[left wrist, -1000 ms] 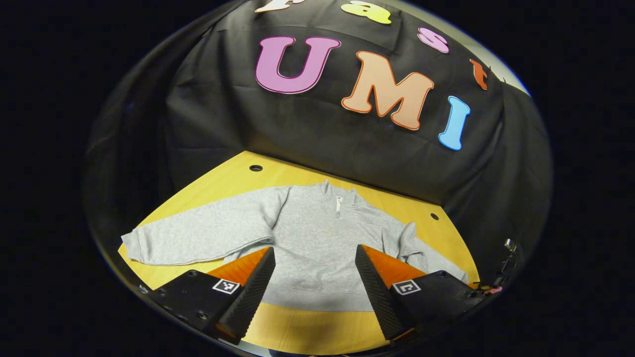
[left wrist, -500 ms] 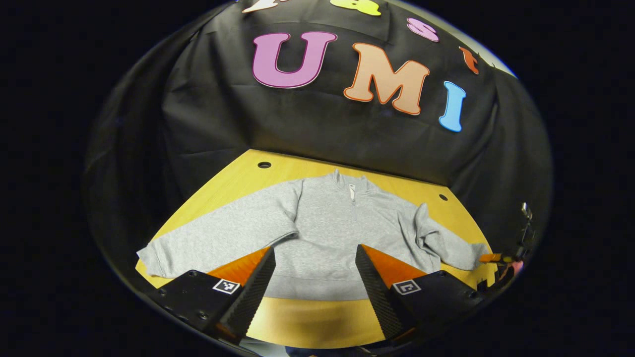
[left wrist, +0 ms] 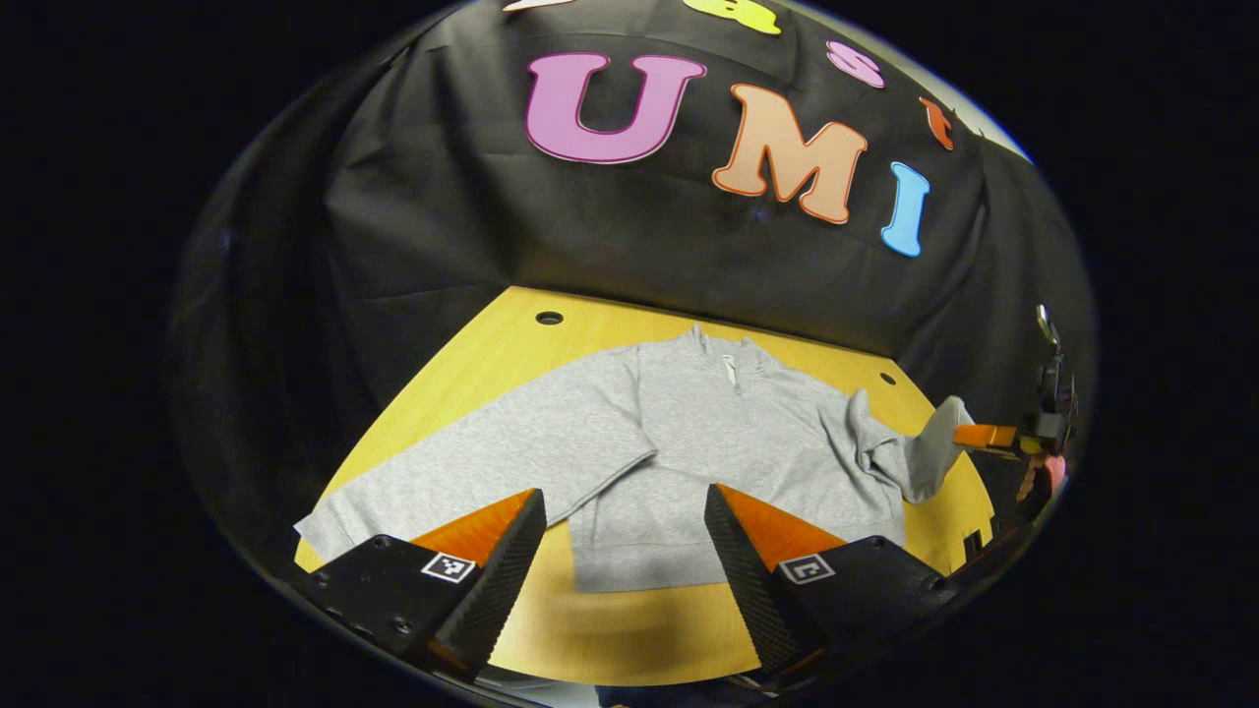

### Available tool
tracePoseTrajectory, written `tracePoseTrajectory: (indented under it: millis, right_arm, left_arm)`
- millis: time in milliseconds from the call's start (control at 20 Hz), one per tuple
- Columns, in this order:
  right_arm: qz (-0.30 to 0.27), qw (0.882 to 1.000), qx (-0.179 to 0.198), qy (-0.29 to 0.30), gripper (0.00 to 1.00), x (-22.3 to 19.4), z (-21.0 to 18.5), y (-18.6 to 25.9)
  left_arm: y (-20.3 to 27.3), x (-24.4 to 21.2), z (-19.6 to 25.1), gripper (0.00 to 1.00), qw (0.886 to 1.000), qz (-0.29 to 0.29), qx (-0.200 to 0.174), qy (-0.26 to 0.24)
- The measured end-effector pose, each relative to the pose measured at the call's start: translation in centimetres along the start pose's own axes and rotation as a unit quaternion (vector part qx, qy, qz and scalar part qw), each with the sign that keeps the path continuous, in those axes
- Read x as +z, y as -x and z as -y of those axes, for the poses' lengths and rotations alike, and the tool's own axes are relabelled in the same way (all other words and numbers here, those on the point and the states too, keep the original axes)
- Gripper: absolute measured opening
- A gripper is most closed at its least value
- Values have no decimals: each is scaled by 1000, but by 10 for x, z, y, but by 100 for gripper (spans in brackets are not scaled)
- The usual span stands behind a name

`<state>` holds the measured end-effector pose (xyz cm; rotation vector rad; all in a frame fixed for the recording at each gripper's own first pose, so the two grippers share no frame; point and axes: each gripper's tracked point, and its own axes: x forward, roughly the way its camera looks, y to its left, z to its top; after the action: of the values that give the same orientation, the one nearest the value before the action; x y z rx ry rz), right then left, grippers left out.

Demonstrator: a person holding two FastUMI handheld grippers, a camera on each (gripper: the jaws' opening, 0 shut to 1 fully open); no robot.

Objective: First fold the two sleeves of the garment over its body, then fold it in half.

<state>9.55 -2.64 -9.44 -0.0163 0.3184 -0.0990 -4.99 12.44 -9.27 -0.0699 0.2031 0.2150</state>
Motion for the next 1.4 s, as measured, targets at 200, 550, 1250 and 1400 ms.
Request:
tracePoseTrajectory:
  millis: [200,550,1250,1400]
  right_arm:
    - [7,997,70,16,6,18,-88,-2]
    - [18,987,159,37,5,37,-212,-17]
    - [7,946,319,64,6,9,-434,-65]
    - [-6,947,314,75,8,-7,-443,-83]
  left_arm:
    - [6,-8,-40,95,1000,-4,20,13]
    - [20,-23,-119,95,996,-8,76,48]
    - [1,-85,-232,96,980,-56,175,78]
    - [-5,-102,-243,96,976,-76,188,83]
